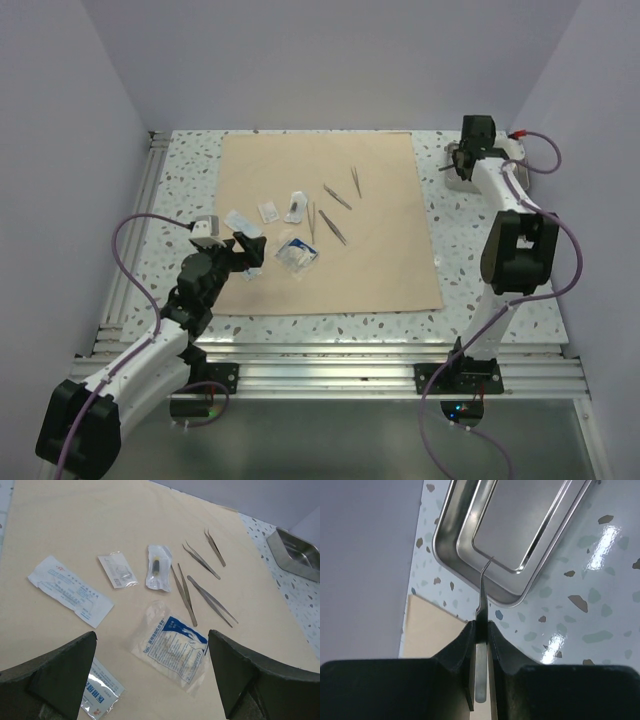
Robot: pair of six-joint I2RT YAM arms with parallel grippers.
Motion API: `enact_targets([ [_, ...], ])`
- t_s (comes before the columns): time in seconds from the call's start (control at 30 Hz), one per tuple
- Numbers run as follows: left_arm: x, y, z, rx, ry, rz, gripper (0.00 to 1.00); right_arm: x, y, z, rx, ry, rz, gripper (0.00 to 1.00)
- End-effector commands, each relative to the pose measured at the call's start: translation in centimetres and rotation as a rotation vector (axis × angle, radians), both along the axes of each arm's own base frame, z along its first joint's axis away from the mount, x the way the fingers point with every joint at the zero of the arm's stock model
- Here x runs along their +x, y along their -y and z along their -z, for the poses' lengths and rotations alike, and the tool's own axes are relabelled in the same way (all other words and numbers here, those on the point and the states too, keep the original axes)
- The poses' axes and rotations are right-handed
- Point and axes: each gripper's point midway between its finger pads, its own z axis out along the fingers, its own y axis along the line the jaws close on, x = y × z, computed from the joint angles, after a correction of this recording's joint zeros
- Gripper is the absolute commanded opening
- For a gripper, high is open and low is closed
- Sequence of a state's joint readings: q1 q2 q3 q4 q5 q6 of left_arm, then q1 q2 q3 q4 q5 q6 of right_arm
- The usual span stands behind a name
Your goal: Prepare the surgical pack
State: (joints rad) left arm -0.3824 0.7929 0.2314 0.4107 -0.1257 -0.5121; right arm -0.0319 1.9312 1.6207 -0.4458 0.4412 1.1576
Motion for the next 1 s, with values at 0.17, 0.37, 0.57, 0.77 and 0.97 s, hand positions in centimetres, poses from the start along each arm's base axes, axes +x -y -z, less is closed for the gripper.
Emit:
enact_targets([
  [0.17, 0.3, 0.5, -1.9, -0.012, 0.073, 0.023, 0.96, 3.3, 4.1, 1.6, 0.188, 0.212, 0.314, 0.0],
  [0.37, 0.3, 0.5, -1.7, -0.008, 0.068, 0.025, 0.96, 5.3, 6.1, 4.8, 0.212, 0.263, 0.4, 0.0],
  [0.57, 0.3, 0.6, -1.6, -0.009, 0.067, 0.028, 0.96, 7.6, 7.8, 6.4, 0.215, 0.294, 0.442, 0.0],
  [0.77, 0.4, 0.8, -1.7, -0.013, 0.068, 0.035, 0.97, 8.5, 8.9, 6.6, 0.206, 0.327, 0.461, 0.0],
  [0.97, 0.4, 0.8, -1.7, -0.012, 0.07, 0.035, 0.97, 9.4, 10.2, 7.0, 0.202, 0.35, 0.486, 0.0],
])
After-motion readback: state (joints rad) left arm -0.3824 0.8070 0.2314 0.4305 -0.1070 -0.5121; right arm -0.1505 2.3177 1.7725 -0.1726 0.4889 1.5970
